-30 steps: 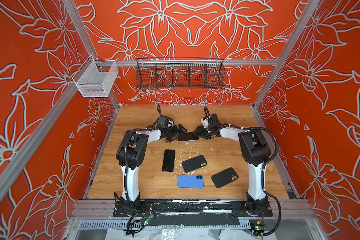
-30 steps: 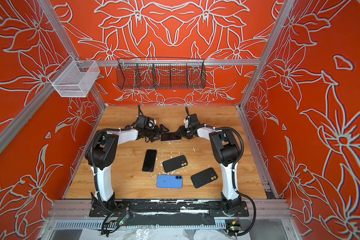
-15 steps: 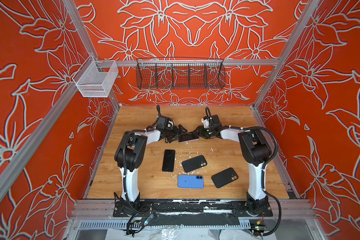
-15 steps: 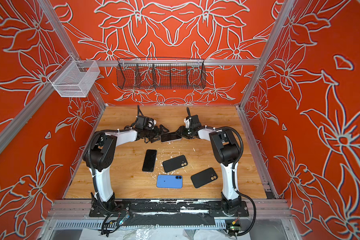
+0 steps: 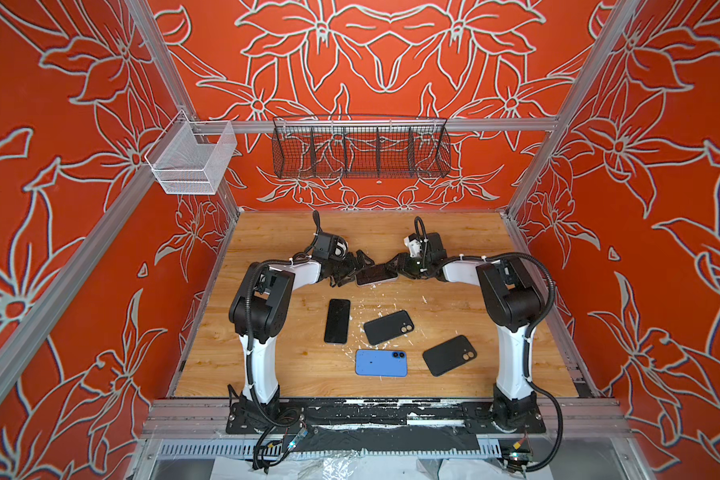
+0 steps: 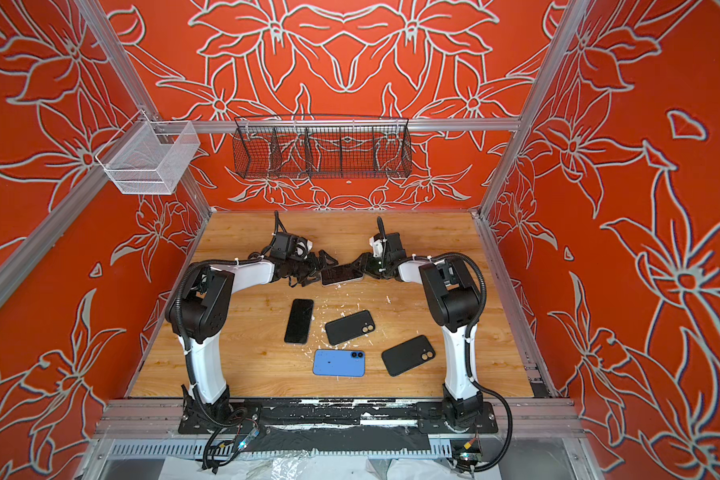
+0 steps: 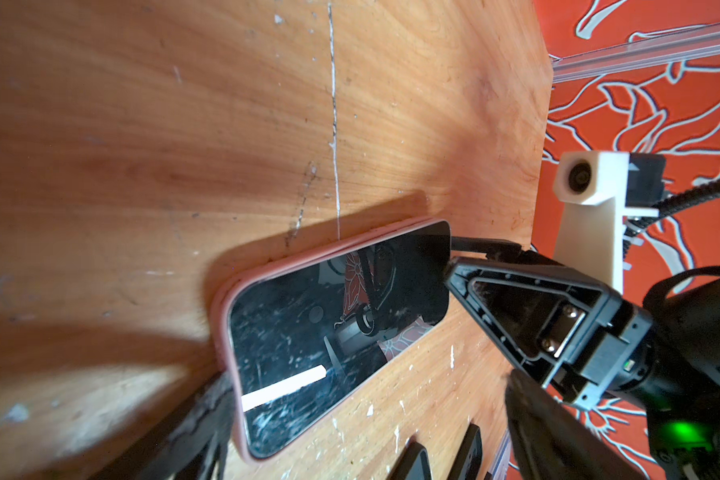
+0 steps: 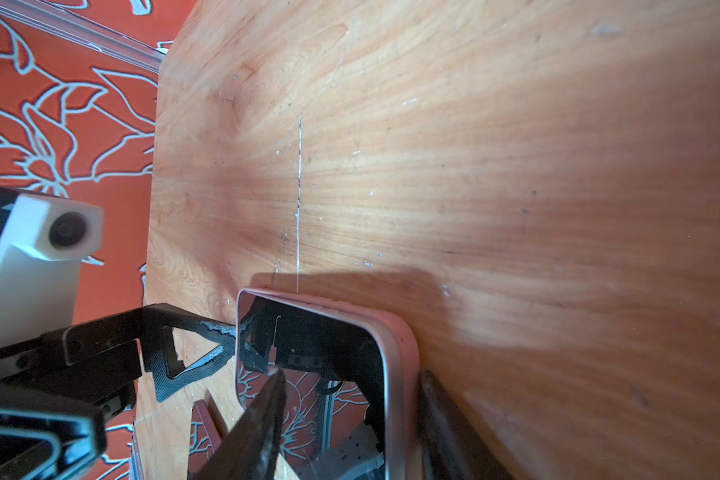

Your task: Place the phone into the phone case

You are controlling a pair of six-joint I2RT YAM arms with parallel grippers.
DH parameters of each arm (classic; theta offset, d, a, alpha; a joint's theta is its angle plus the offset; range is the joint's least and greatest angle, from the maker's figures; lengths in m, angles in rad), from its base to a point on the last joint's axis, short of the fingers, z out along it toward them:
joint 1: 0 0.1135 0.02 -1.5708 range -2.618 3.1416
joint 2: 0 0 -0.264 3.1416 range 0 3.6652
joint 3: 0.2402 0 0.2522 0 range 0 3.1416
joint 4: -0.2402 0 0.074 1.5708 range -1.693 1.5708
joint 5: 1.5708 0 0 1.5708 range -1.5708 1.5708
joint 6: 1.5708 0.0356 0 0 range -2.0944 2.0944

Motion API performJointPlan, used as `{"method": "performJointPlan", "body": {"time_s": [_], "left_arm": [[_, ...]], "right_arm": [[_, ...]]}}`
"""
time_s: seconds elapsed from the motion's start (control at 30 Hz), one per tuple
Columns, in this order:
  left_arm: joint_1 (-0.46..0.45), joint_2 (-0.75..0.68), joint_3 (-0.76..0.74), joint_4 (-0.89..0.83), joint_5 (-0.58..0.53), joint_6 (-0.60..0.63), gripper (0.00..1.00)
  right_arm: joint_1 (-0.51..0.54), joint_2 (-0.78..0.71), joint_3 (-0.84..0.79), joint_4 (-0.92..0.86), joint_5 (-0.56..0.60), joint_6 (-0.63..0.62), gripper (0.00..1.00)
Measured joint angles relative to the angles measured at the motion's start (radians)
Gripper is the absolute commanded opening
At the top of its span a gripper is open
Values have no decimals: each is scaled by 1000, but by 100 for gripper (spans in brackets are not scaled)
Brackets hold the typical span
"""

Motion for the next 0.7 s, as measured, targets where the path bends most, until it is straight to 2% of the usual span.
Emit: {"method": "performJointPlan", "body": {"time_s": [0.27,0.5,0.7], "left_arm": [[-8,0,-16,39,0,-4,99],[-15,0,-16,45,0,-4,99],[-16,2,-16,46,-2,-7,99]], "right_arm": [[10,-53,0,-151,40,-70,63],[15,-80,3,-247,58,-116,65],[11,-80,7,-267,15,-139,65]]}}
